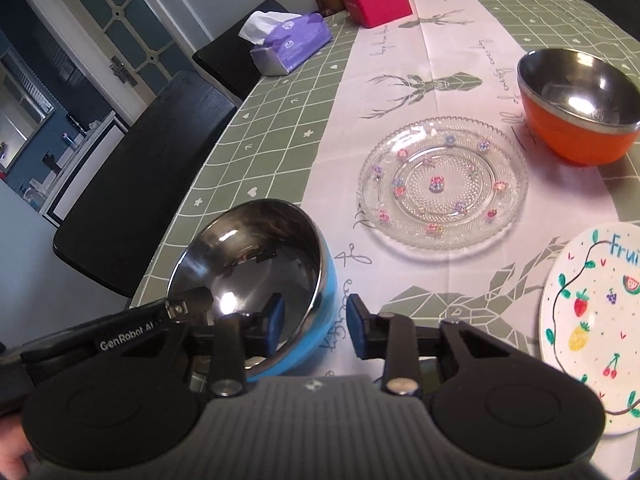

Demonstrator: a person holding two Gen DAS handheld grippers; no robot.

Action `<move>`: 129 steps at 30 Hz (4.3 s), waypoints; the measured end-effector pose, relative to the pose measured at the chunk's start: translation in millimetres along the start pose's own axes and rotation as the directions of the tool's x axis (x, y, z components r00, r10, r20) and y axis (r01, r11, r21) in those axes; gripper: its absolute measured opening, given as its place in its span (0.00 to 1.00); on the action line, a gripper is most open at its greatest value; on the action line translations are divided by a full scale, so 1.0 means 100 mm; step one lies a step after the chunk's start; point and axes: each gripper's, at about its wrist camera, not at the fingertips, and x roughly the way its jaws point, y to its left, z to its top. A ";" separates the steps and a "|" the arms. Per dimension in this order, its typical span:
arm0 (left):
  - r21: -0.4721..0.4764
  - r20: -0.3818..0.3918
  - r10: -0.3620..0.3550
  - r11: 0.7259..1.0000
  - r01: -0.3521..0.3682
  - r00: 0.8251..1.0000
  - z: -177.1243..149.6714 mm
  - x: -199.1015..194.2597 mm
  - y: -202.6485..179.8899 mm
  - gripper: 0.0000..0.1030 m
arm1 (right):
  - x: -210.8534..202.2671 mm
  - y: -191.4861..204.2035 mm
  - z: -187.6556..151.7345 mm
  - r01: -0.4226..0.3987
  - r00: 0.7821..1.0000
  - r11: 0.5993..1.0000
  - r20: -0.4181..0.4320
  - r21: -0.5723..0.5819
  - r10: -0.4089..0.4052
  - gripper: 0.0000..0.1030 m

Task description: Organize plates and bowls

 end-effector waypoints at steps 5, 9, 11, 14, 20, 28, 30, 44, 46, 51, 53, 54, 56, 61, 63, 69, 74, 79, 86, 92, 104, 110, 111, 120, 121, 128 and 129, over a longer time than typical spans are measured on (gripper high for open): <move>0.018 -0.004 0.009 1.000 -0.009 1.000 -0.01 -0.01 -0.05 0.13 | 0.01 0.00 -0.01 -0.004 1.000 1.000 -0.010 0.024 0.004 0.18; 0.021 -0.004 0.024 1.000 -0.024 1.000 -0.01 -0.04 -0.07 0.12 | -0.01 0.03 -0.02 0.006 1.000 1.000 -0.011 0.019 -0.006 0.17; 0.022 0.006 0.025 0.999 -0.025 1.000 -0.01 -0.09 -0.08 0.12 | -0.04 0.03 -0.03 -0.001 1.000 1.000 -0.010 0.023 0.001 0.16; 0.025 0.028 0.026 0.999 -0.026 0.999 -0.02 -0.21 -0.11 0.11 | -0.13 0.04 -0.03 -0.009 1.000 1.000 0.004 0.014 0.009 0.16; 0.034 0.069 0.012 0.999 -0.014 0.998 -0.04 -0.55 -0.23 0.11 | -0.47 0.10 -0.05 -0.014 0.999 1.000 0.035 -0.021 0.015 0.15; 0.077 0.110 -0.060 0.996 0.052 0.992 -0.25 -1.05 -0.39 0.12 | -1.08 0.00 -0.28 -0.056 0.995 0.998 0.076 -0.039 0.059 0.15; 0.069 0.104 -0.081 0.995 0.074 0.991 -0.35 -1.14 -0.37 0.12 | -1.19 -0.02 -0.39 -0.063 0.994 0.997 0.082 -0.050 0.067 0.15; 0.157 -0.054 -0.044 0.986 0.052 0.998 -0.90 -1.23 -0.23 0.12 | -1.20 -0.12 -1.09 -0.127 0.991 0.991 -0.056 -0.029 0.125 0.16; 0.183 -0.101 -0.034 0.982 0.052 0.994 -0.93 -1.15 -0.22 0.12 | -1.14 -0.11 -1.11 -0.115 0.991 0.993 -0.066 -0.039 0.113 0.16; 0.249 -0.162 0.000 0.968 0.041 0.987 -0.94 -0.99 -0.25 0.13 | -1.02 -0.14 -1.12 -0.108 0.989 0.994 -0.104 -0.020 0.106 0.16; 0.273 -0.182 0.012 0.961 0.039 0.983 -0.94 -0.94 -0.26 0.13 | -0.98 -0.15 -1.12 -0.107 0.988 0.994 -0.112 -0.014 0.105 0.16; 0.285 -0.191 0.016 0.958 0.040 0.981 -0.93 -0.91 -0.27 0.13 | -0.96 -0.16 -1.12 -0.107 0.988 0.994 -0.116 -0.009 0.105 0.17; 0.302 -0.216 0.021 0.952 0.046 0.976 -0.89 -0.87 -0.27 0.13 | -0.92 -0.17 -1.10 -0.108 0.987 0.994 -0.122 0.002 0.107 0.17; 0.334 -0.286 0.017 0.939 0.083 0.958 -0.75 -0.75 -0.27 0.14 | -0.87 -0.21 -1.07 -0.118 0.984 0.992 -0.128 0.033 0.121 0.18; 0.361 -0.308 0.022 0.928 0.096 0.951 -0.70 -0.71 -0.28 0.14 | -0.87 -0.22 -1.05 -0.122 0.984 0.992 -0.128 0.039 0.126 0.18; 0.398 -0.374 0.025 0.907 0.136 0.927 -0.57 -0.61 -0.29 0.14 | -0.86 -0.25 -1.03 -0.147 0.978 0.987 -0.138 0.067 0.155 0.21; 0.398 -0.397 0.021 0.905 0.151 0.918 -0.55 -0.58 -0.29 0.15 | -0.85 -0.26 -1.01 -0.155 0.977 0.985 -0.139 0.074 0.164 0.22; 0.383 -0.407 0.007 0.909 0.163 0.914 -0.51 -0.59 -0.27 0.33 | -0.86 -0.26 -1.01 -0.155 0.979 0.986 -0.129 0.055 0.161 0.36; 0.429 -0.296 0.002 0.894 0.131 0.955 -0.30 -0.85 -0.32 0.41 | -1.13 -0.25 -0.97 -0.150 0.986 0.989 -0.068 -0.009 0.149 0.51; 0.465 -0.161 -0.119 0.867 0.182 0.980 -0.01 -1.20 -0.61 0.42 | -1.52 -0.32 -0.77 -0.145 0.988 0.988 0.051 -0.050 0.147 0.56; 0.445 -0.086 -0.317 0.836 0.321 0.945 0.34 -1.18 -1.68 0.43 | -1.98 -0.97 -0.11 0.081 0.953 0.997 0.291 0.011 -0.080 0.58; 0.362 -0.089 -0.312 0.875 0.323 0.946 0.53 -0.75 -2.15 0.43 | -1.75 -1.44 0.26 0.140 0.947 0.983 0.274 0.123 -0.169 0.57; 0.338 -0.085 -0.307 0.886 0.317 0.948 0.57 -0.66 -2.21 0.43 | -1.71 -1.54 0.34 0.128 0.950 0.980 0.266 0.154 -0.166 0.56; 0.220 -0.072 -0.238 0.944 0.248 0.969 0.79 0.17 -2.57 0.43 | -1.21 -2.07 0.76 0.122 0.965 0.943 0.186 0.310 -0.186 0.49; 0.215 -0.082 -0.224 0.948 0.236 0.971 0.80 0.26 -2.60 0.43 | -1.16 -2.11 0.79 0.127 0.966 0.941 0.178 0.314 -0.190 0.49; 0.149 -0.094 -0.174 0.971 0.187 0.980 0.90 0.75 -2.63 0.43 | -0.85 -2.31 1.03 0.101 0.976 0.936 0.150 0.337 -0.159 0.43; 0.136 -0.094 -0.177 0.973 0.189 0.980 0.91 0.80 -2.62 0.43 | -0.82 -2.31 1.06 0.093 0.977 0.936 0.149 0.338 -0.151 0.43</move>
